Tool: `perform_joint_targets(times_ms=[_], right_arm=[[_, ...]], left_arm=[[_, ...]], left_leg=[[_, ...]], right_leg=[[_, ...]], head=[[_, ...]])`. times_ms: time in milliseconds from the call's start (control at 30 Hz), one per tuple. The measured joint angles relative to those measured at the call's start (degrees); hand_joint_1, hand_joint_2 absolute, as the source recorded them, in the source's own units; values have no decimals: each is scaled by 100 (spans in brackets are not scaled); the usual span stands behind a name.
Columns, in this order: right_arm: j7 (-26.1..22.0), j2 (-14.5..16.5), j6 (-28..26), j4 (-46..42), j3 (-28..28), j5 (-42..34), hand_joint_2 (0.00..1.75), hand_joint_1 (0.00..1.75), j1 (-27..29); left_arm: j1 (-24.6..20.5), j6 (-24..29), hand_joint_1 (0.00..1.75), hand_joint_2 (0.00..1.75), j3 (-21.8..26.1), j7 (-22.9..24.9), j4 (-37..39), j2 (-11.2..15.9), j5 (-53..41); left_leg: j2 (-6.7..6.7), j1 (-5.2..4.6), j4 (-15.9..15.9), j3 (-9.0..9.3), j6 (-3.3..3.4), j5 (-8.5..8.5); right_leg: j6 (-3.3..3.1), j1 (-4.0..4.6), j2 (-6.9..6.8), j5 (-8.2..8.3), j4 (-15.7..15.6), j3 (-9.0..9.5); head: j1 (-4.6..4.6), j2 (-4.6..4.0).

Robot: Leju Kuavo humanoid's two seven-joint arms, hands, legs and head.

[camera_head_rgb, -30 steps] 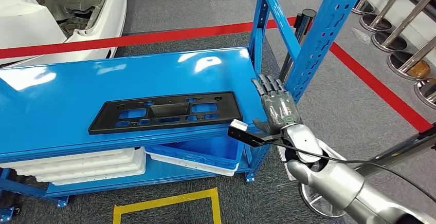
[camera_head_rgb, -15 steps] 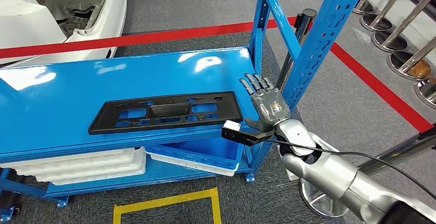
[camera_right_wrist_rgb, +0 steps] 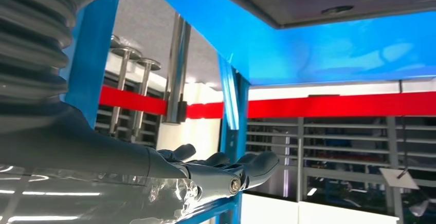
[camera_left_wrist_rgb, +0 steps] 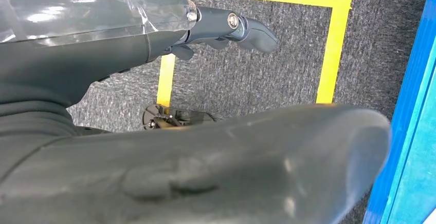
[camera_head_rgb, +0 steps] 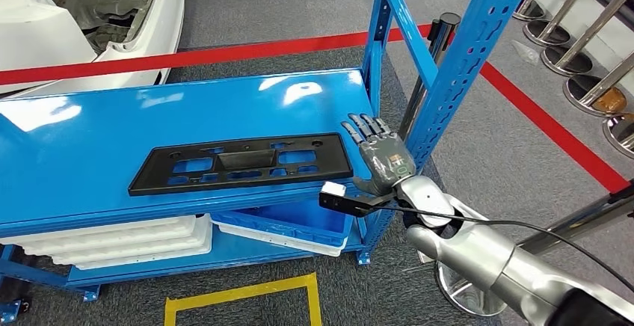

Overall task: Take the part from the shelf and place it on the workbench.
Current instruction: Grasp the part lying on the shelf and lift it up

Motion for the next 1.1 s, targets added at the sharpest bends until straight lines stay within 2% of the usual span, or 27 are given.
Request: perform_joint_targets(times_ms=[467,1100], right_arm=[[-428,304,11,599,342,-502,175,0,-514],[-547,605,-303,1174,692,-826,175,0,-758]], left_arm=[[-62,-14,0,0,-2,51,0,-8,0],[-93,-78,0,0,-9,105,0,-9,-2]], left_leg=[[-2,0,-2,0,-1,0],[-2,0,-3,1,-1,1]], right_leg=[[0,1,-2,0,1,1],[0,0,-2,0,1,0]], head=[[0,0],[0,0]])
